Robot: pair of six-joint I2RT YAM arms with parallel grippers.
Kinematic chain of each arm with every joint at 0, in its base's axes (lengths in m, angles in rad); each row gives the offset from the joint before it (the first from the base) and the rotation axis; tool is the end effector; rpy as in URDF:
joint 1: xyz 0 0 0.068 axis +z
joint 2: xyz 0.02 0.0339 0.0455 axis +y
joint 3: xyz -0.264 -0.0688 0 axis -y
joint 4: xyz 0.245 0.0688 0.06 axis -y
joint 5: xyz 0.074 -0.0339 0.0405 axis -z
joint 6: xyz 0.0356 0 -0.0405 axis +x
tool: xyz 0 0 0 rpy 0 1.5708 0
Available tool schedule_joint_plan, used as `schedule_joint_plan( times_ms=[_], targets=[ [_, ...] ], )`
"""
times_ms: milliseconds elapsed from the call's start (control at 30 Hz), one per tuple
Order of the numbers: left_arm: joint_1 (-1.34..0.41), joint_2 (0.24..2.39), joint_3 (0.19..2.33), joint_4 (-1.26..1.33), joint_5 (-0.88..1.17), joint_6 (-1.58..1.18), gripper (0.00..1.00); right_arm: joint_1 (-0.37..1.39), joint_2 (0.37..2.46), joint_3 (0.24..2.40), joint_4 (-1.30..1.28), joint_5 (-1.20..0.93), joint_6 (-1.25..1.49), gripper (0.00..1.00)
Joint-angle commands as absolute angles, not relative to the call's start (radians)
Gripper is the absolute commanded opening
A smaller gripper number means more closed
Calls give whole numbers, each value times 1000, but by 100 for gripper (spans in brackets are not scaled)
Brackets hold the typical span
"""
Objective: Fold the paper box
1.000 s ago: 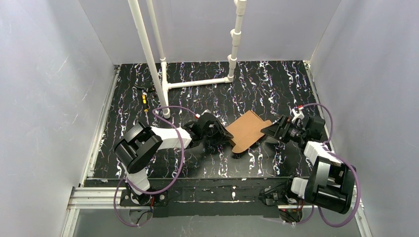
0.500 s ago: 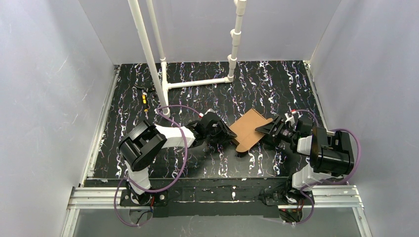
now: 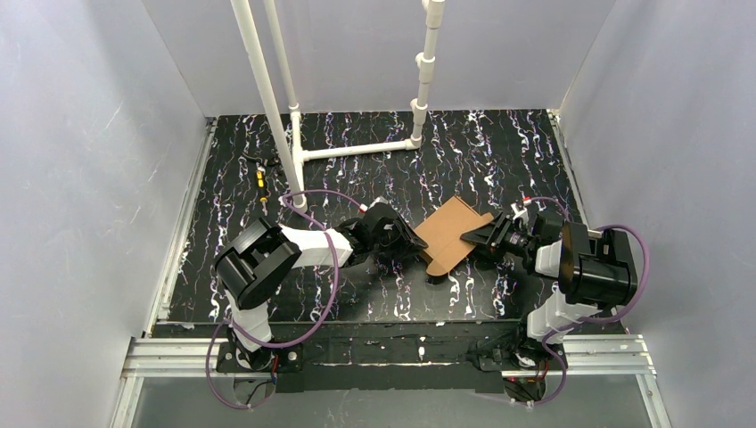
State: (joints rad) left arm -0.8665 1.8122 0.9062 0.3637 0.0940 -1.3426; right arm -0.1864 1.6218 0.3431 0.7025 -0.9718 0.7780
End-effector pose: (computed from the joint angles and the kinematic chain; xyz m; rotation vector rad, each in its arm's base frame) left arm 0.2404 -0.2881 0.1575 -0.5148 2.3980 -1.2891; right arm 0.2416 -0.0156 0.1086 0.4362 2.1190 1.3797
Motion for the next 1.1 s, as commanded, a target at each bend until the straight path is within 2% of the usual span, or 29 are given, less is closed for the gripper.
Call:
schedule_joint_plan(
  times_ms=[0,133,200,300,433,500,600,667,800,867,1067],
  targets=[
    [-873,1816,913,321,58,-1316,36,-186,1647,393,625,-1033,710,51],
    [-871,1811,914,323,55,-1306,37,-197,1619,393,565,-1053,664,52],
    [-872,1810,919,324,56,-1296,38,-204,1596,390,535,-1052,640,48],
    [-871,1807,923,327,60,-1281,39,-209,1593,389,524,-1050,626,33],
    [-871,1773,902,336,44,-1239,43,-222,1628,407,500,-1061,591,6],
    [-870,1739,880,348,27,-1204,46,-233,1645,420,463,-1060,561,1],
    [-864,1662,843,365,14,-1123,50,-246,1660,428,433,-1057,534,1],
    [-862,1607,813,372,-22,-1075,58,-251,1666,433,415,-1055,516,1],
    [-847,1522,754,390,-44,-987,79,-265,1679,446,363,-1062,468,1],
    [-836,1504,735,398,-35,-949,96,-272,1692,454,337,-1067,446,1],
    [-768,1595,794,458,234,-824,98,-278,1730,472,308,-1087,424,1]
  ],
)
